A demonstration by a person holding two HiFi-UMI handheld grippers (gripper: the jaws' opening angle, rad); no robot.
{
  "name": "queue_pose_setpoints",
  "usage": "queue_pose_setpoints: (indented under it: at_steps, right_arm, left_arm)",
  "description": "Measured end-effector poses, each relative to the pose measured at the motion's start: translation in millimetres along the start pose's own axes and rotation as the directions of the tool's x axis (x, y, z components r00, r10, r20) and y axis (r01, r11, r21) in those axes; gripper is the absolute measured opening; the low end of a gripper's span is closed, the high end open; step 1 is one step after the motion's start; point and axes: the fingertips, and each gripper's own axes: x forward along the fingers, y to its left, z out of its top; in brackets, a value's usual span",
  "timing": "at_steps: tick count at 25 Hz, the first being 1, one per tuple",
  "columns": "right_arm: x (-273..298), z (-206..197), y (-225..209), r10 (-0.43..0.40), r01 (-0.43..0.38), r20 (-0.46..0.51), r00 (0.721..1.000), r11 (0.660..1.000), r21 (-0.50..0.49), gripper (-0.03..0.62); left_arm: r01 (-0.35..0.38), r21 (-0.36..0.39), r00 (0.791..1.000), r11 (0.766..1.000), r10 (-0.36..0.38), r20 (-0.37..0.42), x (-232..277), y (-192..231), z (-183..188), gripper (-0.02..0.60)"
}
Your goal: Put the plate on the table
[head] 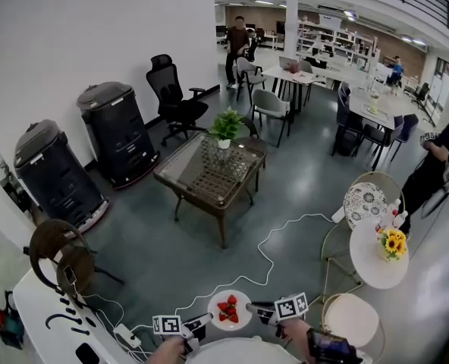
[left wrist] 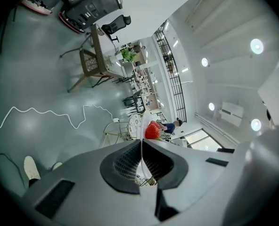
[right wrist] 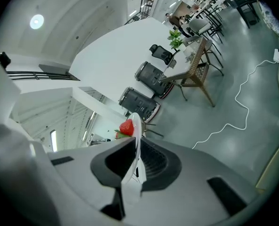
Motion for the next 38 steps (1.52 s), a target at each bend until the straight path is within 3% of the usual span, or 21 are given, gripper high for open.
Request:
queue_pose_setpoints:
  at_steps: [25, 38]
  right_arm:
    - [27, -20, 18, -0.049, 0.049, -0.016, 0.999, 0.999, -0.001, 0.029]
    - [50, -13, 23, -0.073, 0.072, 0.006, 0.997, 0.997, 0.015, 0.029]
  left_arm:
    - [0.033, -0.026, 0.999, 0.999, -0.033, 0.003, -35, 5, -8, 0.012]
    - [0.027, -0.026, 1.000, 0.999, -0.027, -0.003, -49, 15, 14, 0.012]
